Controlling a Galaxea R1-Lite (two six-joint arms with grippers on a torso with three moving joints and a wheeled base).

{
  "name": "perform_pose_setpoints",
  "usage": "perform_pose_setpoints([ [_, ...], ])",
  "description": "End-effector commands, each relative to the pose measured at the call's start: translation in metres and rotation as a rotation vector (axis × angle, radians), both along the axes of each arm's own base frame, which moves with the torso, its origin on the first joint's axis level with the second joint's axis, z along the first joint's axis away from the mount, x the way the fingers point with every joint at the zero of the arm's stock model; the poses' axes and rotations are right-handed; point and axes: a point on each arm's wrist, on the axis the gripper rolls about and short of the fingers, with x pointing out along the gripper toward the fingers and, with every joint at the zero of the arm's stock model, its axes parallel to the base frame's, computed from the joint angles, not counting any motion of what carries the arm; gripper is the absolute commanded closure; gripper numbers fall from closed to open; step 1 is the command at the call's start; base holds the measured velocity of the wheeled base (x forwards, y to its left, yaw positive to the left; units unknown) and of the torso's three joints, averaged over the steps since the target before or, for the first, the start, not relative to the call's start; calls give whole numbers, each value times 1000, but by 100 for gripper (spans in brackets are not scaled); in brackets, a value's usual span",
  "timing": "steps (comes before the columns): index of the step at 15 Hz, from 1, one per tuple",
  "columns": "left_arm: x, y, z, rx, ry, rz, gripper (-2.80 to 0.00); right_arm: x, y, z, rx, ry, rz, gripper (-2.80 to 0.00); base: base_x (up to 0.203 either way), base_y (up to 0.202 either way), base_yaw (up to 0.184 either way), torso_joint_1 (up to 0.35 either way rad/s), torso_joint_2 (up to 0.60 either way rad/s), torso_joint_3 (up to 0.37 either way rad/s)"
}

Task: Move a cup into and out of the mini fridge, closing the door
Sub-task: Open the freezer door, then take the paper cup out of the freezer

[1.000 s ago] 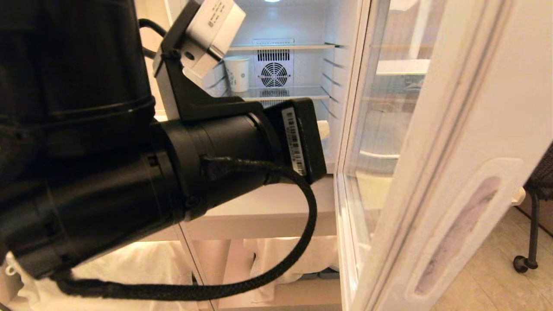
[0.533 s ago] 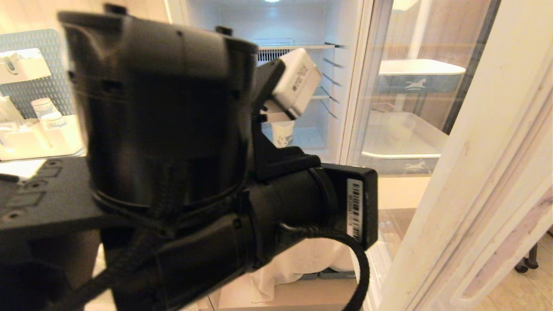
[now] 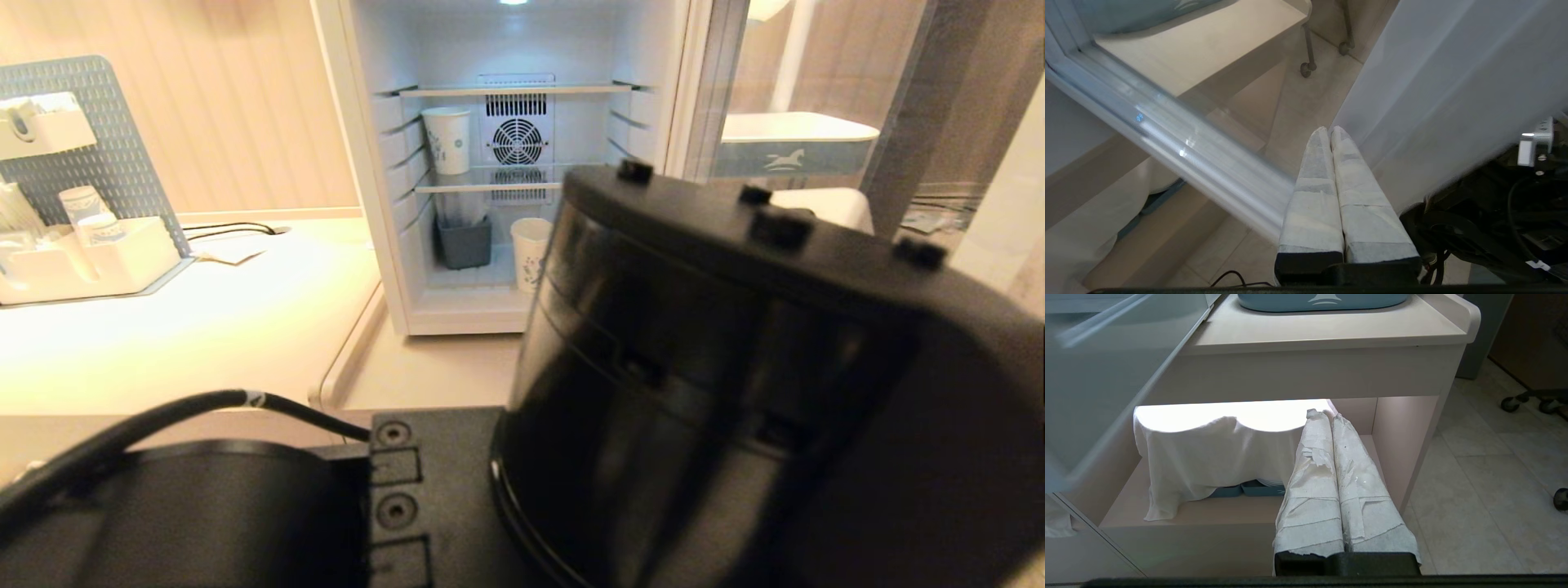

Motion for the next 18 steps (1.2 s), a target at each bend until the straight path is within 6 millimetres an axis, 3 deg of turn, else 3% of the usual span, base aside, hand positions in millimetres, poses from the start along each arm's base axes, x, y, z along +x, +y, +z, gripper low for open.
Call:
perform_pose_setpoints([
  [1,3,-1,-9,35,10,29,0,0,0,0,-1,-1,1,0,0,0,0,0,0,0],
  [3,21,20,-5,58,-2,138,0,0,0,0,-1,-1,1,0,0,0,0,0,0,0],
  [5,46,58,1,119,-18,286,0,0,0,0,-1,-1,1,0,0,0,0,0,0,0],
  [6,55,85,7,153,-24,364,0,0,0,0,-1,-1,1,0,0,0,0,0,0,0],
  [9,53,175,21,272,-16,567,0,0,0,0,-1,-1,1,0,0,0,0,0,0,0],
  [11,35,236,27,308,-13,715,0,0,0,0,-1,-1,1,0,0,0,0,0,0,0],
  [14,-25,302,18,308,-25,846,0,0,0,0,-1,-1,1,0,0,0,0,0,0,0],
  [16,-77,324,-14,311,-58,938,0,0,0,0,-1,-1,1,0,0,0,0,0,0,0],
  [18,-117,329,-65,322,-75,1012,0,0,0,0,-1,-1,1,0,0,0,0,0,0,0],
])
